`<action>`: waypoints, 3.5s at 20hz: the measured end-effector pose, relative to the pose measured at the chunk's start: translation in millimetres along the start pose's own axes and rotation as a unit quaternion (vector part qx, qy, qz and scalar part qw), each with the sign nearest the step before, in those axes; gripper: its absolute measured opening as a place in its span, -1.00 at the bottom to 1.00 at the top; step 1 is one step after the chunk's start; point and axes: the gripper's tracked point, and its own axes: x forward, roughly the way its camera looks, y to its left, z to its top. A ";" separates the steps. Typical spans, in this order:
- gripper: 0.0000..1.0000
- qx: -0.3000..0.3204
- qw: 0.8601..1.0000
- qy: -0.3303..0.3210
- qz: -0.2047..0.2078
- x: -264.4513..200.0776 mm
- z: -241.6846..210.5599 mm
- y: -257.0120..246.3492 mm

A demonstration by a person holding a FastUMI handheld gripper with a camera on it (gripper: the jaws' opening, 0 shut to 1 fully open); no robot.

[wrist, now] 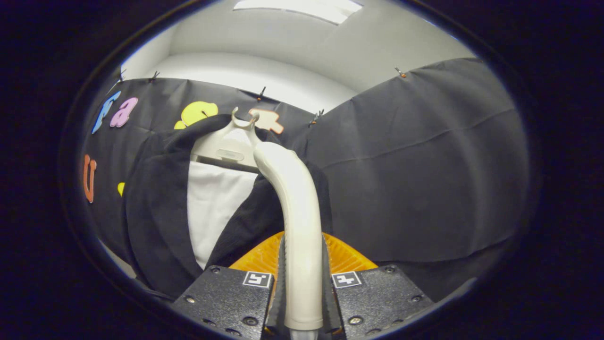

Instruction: Iron the clothes twice with a garment steamer, once on the left side and once on the right side.

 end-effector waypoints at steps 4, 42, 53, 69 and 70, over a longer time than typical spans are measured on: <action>-0.33 -0.024 0.999 0.030 -0.013 -3.5 -24.6 1.0; -0.33 -0.098 0.974 0.201 -0.036 -97.6 -193.0 -0.4; -0.33 -0.107 0.965 0.237 -0.040 -118.2 -232.3 1.9; -0.33 -0.117 0.941 0.314 -0.040 -152.4 -301.7 -5.2; -0.33 -0.118 0.940 0.318 -0.038 -153.0 -304.3 -5.8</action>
